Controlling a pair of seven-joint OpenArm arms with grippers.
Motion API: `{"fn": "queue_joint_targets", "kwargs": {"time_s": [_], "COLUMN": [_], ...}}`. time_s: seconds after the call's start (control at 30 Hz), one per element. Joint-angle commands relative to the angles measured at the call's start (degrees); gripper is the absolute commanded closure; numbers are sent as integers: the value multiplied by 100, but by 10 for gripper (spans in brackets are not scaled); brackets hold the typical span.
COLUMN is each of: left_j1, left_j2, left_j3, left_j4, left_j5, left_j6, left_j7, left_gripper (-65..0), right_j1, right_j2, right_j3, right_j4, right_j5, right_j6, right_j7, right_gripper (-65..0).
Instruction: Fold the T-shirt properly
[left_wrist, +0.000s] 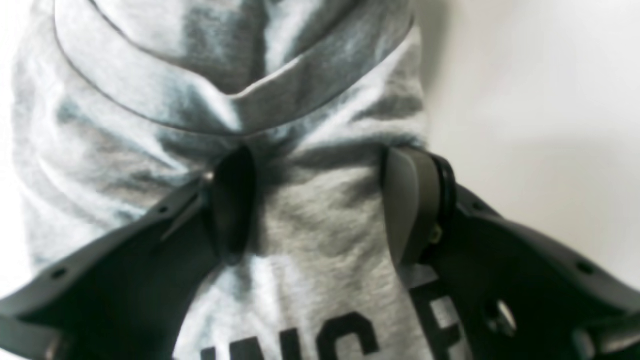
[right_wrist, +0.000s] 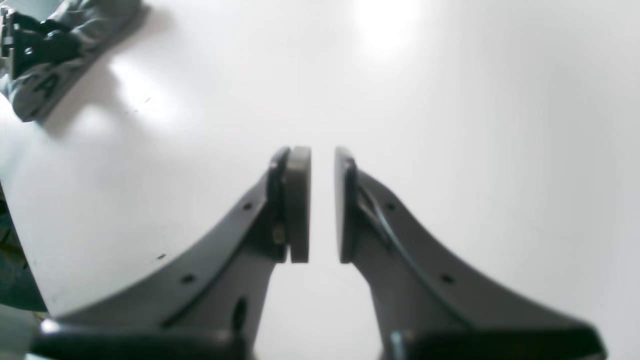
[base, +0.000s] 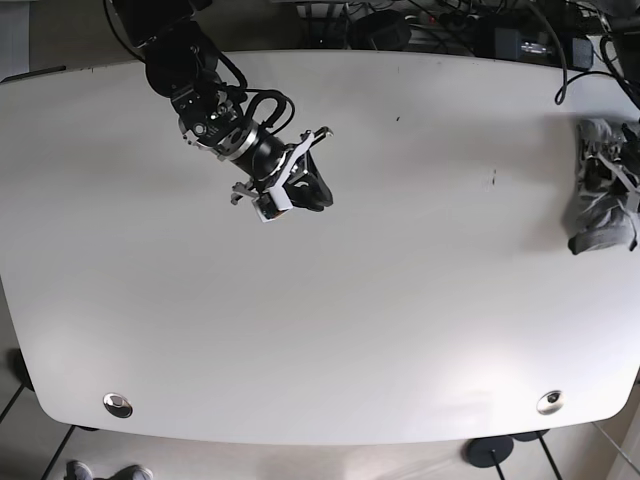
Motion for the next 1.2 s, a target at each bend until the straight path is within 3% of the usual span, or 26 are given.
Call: {"fn": "queue_joint_targets", "kwargs": {"time_s": [0.03,0.17,0.23,0.43,0.57,0.6,0.67,0.73,0.8,0.87,0.97,1.07,1.17,1.2], "left_j1": [33,50,24,446,798,912,1132,1439,1712,1888,1905,1897,1897,1897], "left_j2": [-560,-1000,-1053,-807,-235,-42,459,1268,1769,2218,2815,3018,3018,3123], "left_j3": [-64,-47,-47,-91,-328,-363,-355,-355,-355,-346,-355,-355,-478,-803], "left_j4": [-263,-641,-562,1513,2814,3174,4133,5214,5900,6506,6858,6893,6893,6893], "left_j5": [197,197,170,170,206,206,311,883,1208,1217,821,575,557,461], "left_j6": [21,21,21,21,21,21,21,21,21,21,21,21,21,21], "left_j7": [93,-672,-733,-733,-733,-733,-724,-724,-592,-65,1016,1491,1500,1509], "left_gripper": [-379,-379,-379,-378,-378,-378,-378,-378,-378,-378,-378,-378,-378,-378], "right_j1": [-35,-158,-246,-263,-263,-263,-263,-281,-395,-448,-553,-694,-861,-958], "right_j2": [55,214,310,345,345,345,363,530,548,565,556,512,556,565], "right_j3": [29,29,99,99,99,99,108,99,108,108,108,99,108,143], "right_j4": [294,575,619,601,601,619,619,637,742,839,865,883,1278,1437], "right_j5": [10,1,-16,-16,-16,-16,-25,-16,-16,-16,10,-8,-8,-16], "right_j6": [44,35,35,35,17,-36,-361,-739,-976,-1152,-1477,-1556,-1600,-1609], "right_j7": [156,156,156,156,156,156,156,165,165,165,165,183,183,183], "right_gripper": [-73,-73,-73,-73,-73,-73,-73,-73,-73,-73,-73,-73,-73,-73]}}
